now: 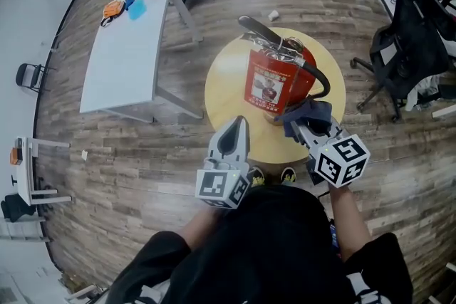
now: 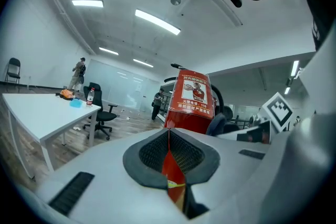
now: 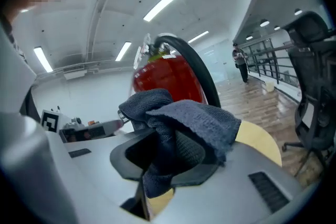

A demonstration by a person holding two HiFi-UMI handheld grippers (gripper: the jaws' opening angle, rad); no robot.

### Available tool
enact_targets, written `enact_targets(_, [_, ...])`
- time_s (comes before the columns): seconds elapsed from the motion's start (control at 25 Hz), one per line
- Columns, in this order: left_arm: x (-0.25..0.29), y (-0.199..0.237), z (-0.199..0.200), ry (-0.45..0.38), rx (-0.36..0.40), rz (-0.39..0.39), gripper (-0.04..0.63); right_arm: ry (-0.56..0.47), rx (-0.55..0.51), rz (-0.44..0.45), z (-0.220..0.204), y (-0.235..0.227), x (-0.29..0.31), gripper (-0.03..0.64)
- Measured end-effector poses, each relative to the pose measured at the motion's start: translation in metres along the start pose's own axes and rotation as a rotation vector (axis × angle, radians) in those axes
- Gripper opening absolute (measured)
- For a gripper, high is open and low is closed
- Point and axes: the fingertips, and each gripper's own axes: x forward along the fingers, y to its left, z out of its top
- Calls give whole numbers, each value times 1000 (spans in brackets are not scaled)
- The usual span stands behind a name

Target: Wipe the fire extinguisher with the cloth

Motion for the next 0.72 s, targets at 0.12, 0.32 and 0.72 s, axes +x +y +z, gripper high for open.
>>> enact_targets(0.12, [-2, -1, -3, 7, -2, -6, 25, 35, 20, -43, -17, -11, 3, 100])
enact_targets(0.32, [-3, -3, -1, 6, -9, -8, 25, -64, -91, -21, 64, 23, -20, 100])
enact_targets(0.72, [-12, -10, -11, 6, -15, -2, 25, -85, -219, -58, 91, 49, -29, 100])
